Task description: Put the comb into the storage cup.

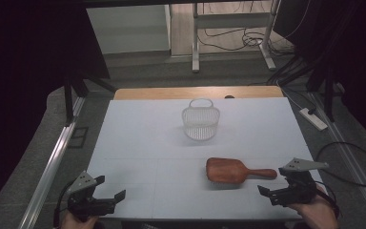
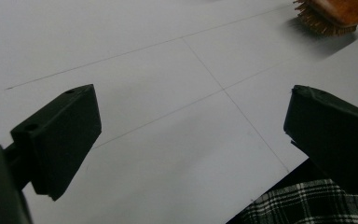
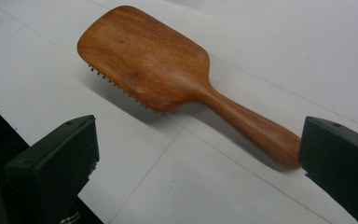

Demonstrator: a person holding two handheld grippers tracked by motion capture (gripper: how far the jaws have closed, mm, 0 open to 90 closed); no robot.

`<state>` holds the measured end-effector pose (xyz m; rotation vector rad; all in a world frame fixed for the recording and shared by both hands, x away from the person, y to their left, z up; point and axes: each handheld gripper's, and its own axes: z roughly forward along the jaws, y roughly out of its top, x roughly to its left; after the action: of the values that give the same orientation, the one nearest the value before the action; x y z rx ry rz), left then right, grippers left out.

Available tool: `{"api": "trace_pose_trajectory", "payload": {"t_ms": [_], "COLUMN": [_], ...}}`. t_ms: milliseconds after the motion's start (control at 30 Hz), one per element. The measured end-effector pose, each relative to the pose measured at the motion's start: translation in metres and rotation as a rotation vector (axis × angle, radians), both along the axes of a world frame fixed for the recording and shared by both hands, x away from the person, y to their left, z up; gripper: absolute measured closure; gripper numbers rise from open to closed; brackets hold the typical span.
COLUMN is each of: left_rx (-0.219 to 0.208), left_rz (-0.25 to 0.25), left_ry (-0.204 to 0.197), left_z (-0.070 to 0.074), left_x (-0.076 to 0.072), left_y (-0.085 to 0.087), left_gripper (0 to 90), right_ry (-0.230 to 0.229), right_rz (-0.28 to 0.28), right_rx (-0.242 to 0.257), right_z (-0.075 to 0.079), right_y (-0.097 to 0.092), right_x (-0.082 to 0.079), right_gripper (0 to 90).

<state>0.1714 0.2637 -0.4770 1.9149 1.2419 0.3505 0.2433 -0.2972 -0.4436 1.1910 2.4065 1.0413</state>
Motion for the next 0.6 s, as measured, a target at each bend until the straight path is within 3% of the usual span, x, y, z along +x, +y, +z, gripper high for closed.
{"api": "trace_pose_trajectory", "payload": {"t_ms": [367,600], "left_rx": [-0.002,-0.003], "left_rz": [0.002,0.003], "left_ry": [0.003,0.005], "left_z": [0.000,0.000], "left_x": [0.000,0.001], "left_y": [0.000,0.000], "left_gripper": [4.4,4.4], "right_ry": [0.022,0.027], "right_rz": [0.048,0.083], "right_rx": [0.007,-0.019], "right_z": [0.000,0.000], "right_y": [0.016,0.029], "right_x": [0.010,0.016], "right_gripper": [0.0,0.0]}}
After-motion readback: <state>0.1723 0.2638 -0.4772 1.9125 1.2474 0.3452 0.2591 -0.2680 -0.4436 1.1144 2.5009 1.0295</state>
